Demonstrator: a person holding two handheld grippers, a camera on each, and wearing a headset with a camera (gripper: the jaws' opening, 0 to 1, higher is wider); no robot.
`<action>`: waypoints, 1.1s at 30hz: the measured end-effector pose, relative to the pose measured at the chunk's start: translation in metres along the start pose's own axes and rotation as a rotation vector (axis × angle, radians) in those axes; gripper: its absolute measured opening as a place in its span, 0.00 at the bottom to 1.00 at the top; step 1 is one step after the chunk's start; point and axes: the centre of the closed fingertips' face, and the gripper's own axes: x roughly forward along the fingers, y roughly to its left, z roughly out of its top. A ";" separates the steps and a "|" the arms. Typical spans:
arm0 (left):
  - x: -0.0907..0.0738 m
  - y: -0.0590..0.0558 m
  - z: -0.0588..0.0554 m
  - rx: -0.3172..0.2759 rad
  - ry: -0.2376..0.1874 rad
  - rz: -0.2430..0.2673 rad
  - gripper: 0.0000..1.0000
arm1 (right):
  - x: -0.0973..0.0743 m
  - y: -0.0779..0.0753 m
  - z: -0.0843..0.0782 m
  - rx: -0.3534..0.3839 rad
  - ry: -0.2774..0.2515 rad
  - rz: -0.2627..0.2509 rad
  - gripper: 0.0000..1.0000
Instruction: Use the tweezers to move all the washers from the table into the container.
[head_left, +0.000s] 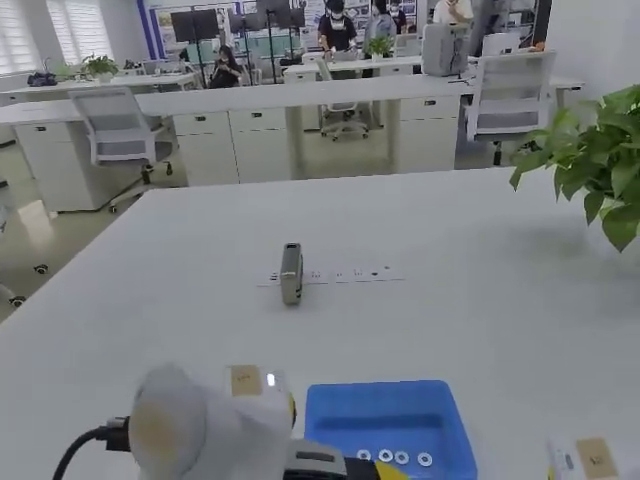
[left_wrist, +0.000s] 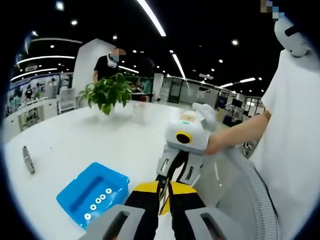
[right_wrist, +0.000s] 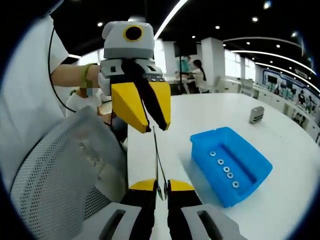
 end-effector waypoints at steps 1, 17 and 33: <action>0.003 -0.001 -0.001 0.002 0.011 -0.006 0.04 | 0.000 0.000 0.000 -0.001 0.002 0.000 0.04; 0.004 0.007 -0.032 0.168 0.232 -0.003 0.00 | 0.003 -0.011 -0.022 -0.036 0.085 -0.034 0.04; -0.002 0.021 -0.110 0.227 0.537 0.018 0.00 | 0.019 -0.012 -0.049 -0.057 0.212 -0.029 0.08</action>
